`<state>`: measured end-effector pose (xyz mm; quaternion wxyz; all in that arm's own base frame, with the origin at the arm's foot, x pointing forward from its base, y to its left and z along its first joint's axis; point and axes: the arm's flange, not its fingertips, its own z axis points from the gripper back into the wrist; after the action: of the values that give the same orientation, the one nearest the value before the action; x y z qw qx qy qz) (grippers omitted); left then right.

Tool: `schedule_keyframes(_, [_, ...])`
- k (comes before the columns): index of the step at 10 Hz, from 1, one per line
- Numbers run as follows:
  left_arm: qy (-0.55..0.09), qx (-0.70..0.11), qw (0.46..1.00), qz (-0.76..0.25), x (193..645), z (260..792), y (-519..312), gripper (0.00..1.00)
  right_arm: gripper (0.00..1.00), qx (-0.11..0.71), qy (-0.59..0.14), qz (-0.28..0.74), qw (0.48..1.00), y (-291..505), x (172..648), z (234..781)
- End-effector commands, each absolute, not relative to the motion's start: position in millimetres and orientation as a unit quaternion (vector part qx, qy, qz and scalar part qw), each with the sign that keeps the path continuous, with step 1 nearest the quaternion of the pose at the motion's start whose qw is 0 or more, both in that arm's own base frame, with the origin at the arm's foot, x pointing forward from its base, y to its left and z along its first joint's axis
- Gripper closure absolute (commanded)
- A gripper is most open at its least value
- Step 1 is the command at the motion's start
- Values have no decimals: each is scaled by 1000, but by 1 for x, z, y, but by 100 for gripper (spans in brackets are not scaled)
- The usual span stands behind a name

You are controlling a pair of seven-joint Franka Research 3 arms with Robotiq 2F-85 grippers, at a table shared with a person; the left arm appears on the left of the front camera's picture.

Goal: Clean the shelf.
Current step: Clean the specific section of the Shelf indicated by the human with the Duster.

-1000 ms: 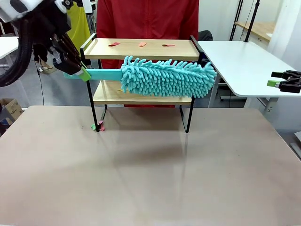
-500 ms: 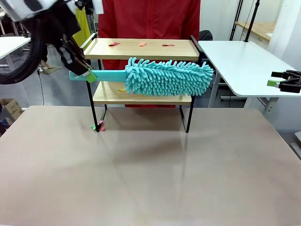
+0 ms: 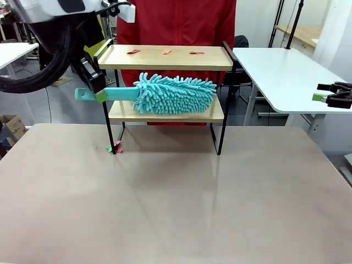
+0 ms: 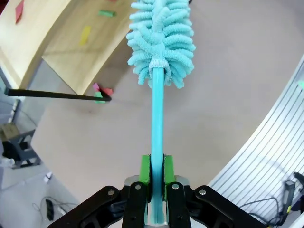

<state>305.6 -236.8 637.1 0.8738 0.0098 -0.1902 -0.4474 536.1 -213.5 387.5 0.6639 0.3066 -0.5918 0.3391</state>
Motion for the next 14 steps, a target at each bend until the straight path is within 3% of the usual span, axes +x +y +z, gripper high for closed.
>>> schedule_keyframes(1, [-201, 1, 881, -429, 312, 647, -256, 87, 0, 304, -589, 332, 671, -210, 537, 395])
schedule_keyframes(4, [-212, -23, 898, -385, 334, 639, -283, 87, 0, 304, -589, 332, 671, -210, 537, 395])
schedule_keyframes(14, [-233, 40, 942, -239, 395, 617, -402, 87, 0, 304, -589, 332, 671, -210, 537, 395])
